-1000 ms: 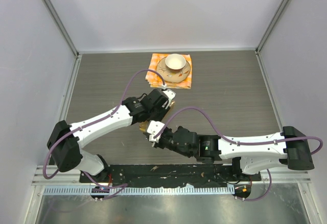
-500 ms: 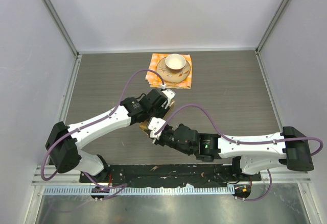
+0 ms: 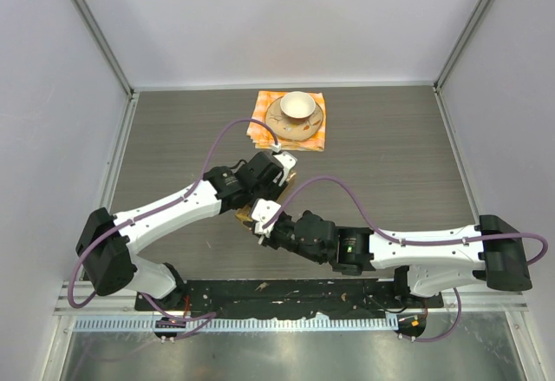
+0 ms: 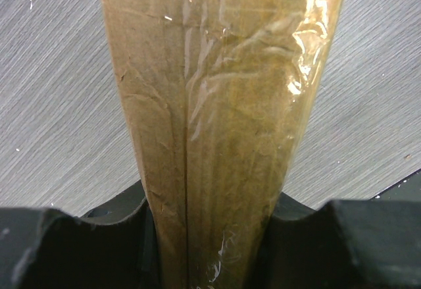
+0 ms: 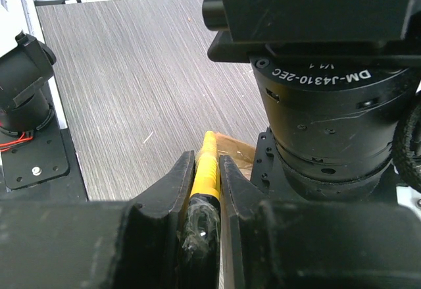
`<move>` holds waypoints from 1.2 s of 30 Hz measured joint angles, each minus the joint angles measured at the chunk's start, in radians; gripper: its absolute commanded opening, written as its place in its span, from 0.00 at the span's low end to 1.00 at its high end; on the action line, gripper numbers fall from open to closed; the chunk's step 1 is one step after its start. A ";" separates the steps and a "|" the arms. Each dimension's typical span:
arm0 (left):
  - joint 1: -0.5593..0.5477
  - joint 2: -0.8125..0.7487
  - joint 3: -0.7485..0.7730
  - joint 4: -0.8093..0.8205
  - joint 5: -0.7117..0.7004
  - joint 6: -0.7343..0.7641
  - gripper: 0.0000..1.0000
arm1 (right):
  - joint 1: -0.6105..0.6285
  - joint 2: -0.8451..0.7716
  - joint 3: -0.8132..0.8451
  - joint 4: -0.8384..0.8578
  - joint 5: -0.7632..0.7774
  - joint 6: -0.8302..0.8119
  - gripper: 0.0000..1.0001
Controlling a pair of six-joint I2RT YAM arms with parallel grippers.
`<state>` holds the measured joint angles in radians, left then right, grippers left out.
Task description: Unpack the express box
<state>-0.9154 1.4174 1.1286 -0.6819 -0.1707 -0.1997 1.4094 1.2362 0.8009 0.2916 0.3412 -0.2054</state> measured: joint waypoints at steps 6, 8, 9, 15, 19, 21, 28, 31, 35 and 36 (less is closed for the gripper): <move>0.000 -0.002 -0.004 0.001 0.000 0.000 0.00 | 0.000 0.000 0.000 0.000 -0.010 0.002 0.01; 0.000 -0.002 -0.004 0.003 0.000 0.000 0.00 | 0.002 0.000 0.000 -0.001 -0.016 0.002 0.01; 0.000 -0.002 -0.004 0.004 0.000 0.000 0.00 | 0.002 0.000 0.001 -0.001 -0.017 0.002 0.01; 0.000 -0.005 -0.004 0.005 0.000 0.000 0.00 | 0.002 0.000 0.006 -0.003 -0.023 0.002 0.01; 0.000 -0.009 -0.005 0.005 0.001 0.000 0.00 | 0.002 0.000 0.006 -0.004 -0.022 0.002 0.01; 0.000 -0.012 -0.006 0.005 0.005 -0.001 0.00 | 0.002 0.000 0.006 -0.004 -0.021 0.001 0.01; 0.000 -0.016 -0.006 0.005 0.009 -0.001 0.00 | 0.002 0.003 0.006 -0.003 -0.019 -0.002 0.01; 0.000 -0.016 -0.007 0.005 0.013 -0.002 0.00 | 0.002 0.008 0.006 -0.003 -0.015 -0.003 0.01; 0.000 -0.017 -0.007 0.005 0.016 -0.002 0.00 | 0.002 0.015 0.006 -0.003 -0.009 -0.007 0.01; 0.000 -0.018 -0.007 0.005 0.017 -0.002 0.00 | 0.002 0.015 0.006 -0.003 -0.006 -0.008 0.01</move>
<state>-0.9154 1.3994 1.1213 -0.6769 -0.1539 -0.2012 1.4117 1.2510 0.8066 0.2882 0.3351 -0.2138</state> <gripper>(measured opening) 0.396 0.224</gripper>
